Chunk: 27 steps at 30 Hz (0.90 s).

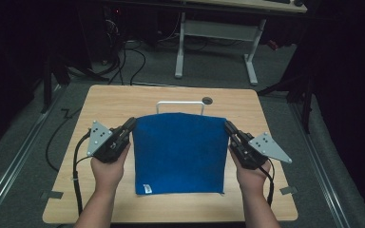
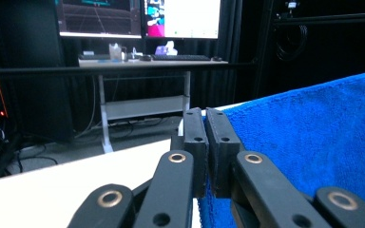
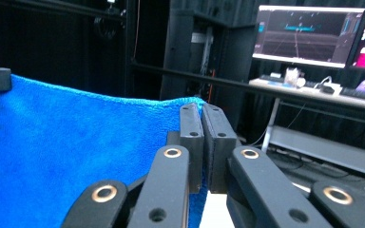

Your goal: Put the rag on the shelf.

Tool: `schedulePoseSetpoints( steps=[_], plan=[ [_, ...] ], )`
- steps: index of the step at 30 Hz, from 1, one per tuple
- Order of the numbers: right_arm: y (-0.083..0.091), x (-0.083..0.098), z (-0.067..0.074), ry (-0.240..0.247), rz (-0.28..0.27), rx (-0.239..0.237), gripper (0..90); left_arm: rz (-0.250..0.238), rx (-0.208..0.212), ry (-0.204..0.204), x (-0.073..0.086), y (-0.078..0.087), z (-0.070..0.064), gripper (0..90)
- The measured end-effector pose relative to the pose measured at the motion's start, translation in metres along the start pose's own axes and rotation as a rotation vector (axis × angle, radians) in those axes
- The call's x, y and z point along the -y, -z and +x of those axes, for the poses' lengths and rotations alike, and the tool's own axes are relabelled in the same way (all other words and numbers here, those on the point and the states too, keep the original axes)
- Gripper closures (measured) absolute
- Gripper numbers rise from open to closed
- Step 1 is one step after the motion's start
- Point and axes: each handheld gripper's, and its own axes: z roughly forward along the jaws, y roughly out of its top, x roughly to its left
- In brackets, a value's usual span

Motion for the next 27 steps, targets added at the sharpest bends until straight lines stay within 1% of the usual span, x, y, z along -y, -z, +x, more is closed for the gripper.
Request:
schedulePoseSetpoints(
  steps=[1, 2, 3, 4, 7, 9, 10, 11, 15, 16, 17, 21, 24, 25, 27],
  plan=[
    [0.000, -0.006, -0.002, -0.001, -0.011, -0.001, 88.2, -0.007, 0.002, -0.005, -0.004, -0.001, 0.000, 88.1],
    [0.000, -0.006, -0.002, -0.001, -0.011, -0.001, 88.2, -0.011, 0.004, -0.013, -0.008, -0.002, -0.001, 88.1],
    [-0.001, -0.013, -0.004, 0.005, -0.019, 0.000, 88.2, -0.019, 0.005, -0.031, -0.015, -0.004, -0.002, 88.1],
    [-0.001, -0.013, -0.004, 0.005, -0.019, 0.000, 88.2, -0.019, 0.005, -0.031, -0.015, -0.004, -0.002, 88.1],
    [-0.004, -0.022, -0.007, 0.019, -0.034, 0.004, 88.1, -0.028, 0.009, -0.043, -0.025, -0.010, -0.002, 88.1],
    [-0.006, -0.027, -0.010, 0.017, -0.040, 0.006, 88.1, -0.035, 0.009, -0.048, -0.031, -0.014, -0.002, 88.1],
    [-0.007, -0.033, -0.012, 0.019, -0.043, 0.007, 88.2, -0.044, 0.010, -0.046, -0.035, -0.016, -0.002, 88.1],
    [-0.007, -0.033, -0.012, 0.019, -0.043, 0.007, 88.2, -0.044, 0.010, -0.046, -0.035, -0.016, -0.002, 88.2],
    [-0.011, -0.043, -0.016, 0.018, -0.057, 0.009, 88.2, -0.058, 0.013, -0.032, -0.044, -0.020, 0.001, 88.2],
    [-0.011, -0.043, -0.016, 0.018, -0.057, 0.009, 88.2, -0.059, 0.012, -0.036, -0.047, -0.021, 0.002, 88.2],
    [-0.013, -0.047, -0.017, 0.019, -0.061, 0.012, 88.3, -0.060, 0.010, -0.043, -0.050, -0.021, 0.002, 88.3],
    [-0.015, -0.052, -0.021, 0.013, -0.069, 0.019, 88.3, -0.053, -0.005, -0.067, -0.059, -0.026, 0.005, 88.3],
    [-0.021, -0.054, -0.025, 0.007, -0.060, 0.027, 88.3, -0.041, -0.016, -0.076, -0.061, -0.032, 0.011, 88.3],
    [-0.026, -0.053, -0.029, -0.001, -0.049, 0.028, 88.4, -0.038, -0.019, -0.079, -0.062, -0.035, 0.014, 88.3],
    [-0.032, -0.053, -0.033, -0.006, -0.040, 0.033, 88.4, -0.027, -0.031, -0.082, -0.062, -0.041, 0.020, 88.3]
  ],
)
